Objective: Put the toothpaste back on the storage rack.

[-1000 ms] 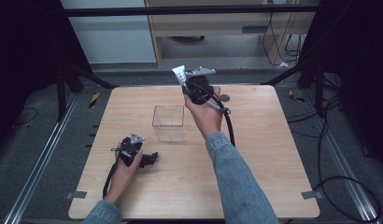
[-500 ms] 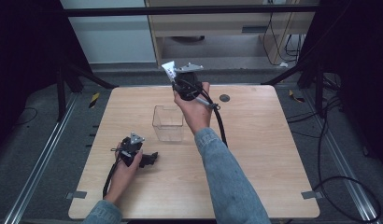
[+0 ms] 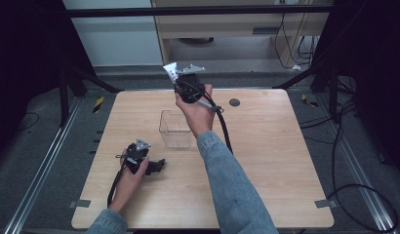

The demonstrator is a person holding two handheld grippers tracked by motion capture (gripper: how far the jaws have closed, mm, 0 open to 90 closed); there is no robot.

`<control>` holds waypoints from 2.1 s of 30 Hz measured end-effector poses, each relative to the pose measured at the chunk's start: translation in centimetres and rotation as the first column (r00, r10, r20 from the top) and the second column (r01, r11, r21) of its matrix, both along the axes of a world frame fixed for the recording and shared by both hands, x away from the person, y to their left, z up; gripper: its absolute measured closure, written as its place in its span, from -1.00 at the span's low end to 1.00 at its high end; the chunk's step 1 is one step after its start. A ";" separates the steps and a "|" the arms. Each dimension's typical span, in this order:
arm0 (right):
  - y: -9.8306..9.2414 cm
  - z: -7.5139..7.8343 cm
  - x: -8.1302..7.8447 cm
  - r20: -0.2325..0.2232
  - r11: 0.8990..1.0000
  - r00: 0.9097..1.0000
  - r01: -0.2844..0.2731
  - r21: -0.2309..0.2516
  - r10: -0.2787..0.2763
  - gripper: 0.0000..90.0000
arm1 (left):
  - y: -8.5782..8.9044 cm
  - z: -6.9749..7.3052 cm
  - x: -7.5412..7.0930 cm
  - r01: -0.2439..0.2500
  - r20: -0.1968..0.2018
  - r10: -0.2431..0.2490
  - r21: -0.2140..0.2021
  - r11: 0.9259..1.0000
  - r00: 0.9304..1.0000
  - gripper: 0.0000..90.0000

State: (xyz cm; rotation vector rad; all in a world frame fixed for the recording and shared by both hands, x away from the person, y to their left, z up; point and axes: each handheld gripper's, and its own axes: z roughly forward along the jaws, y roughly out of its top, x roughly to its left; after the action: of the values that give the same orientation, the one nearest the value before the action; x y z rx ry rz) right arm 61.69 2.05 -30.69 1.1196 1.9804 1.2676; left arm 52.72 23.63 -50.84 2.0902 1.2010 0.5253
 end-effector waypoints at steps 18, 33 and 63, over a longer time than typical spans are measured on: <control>1.2 -0.6 0.7 0.005 1.000 1.000 -0.014 -0.008 0.014 0.75 | 0.0 0.0 0.0 0.001 -0.001 -0.001 0.001 1.000 1.000 -1.00; 2.3 -1.4 0.8 -0.002 0.999 1.000 -0.031 -0.011 0.031 0.75 | 0.0 0.0 0.0 0.000 0.000 0.000 0.001 1.000 1.000 -1.00; 3.7 -4.7 0.6 -0.050 0.998 0.997 -0.056 -0.028 0.055 0.75 | 0.0 0.0 0.0 0.001 0.000 -0.001 0.000 1.000 1.000 -1.00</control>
State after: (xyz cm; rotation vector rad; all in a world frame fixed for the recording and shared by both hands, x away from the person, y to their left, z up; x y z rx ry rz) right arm 62.28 5.76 -35.41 1.0991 2.0728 1.2461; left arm 52.72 23.64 -50.85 2.0908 1.1996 0.5252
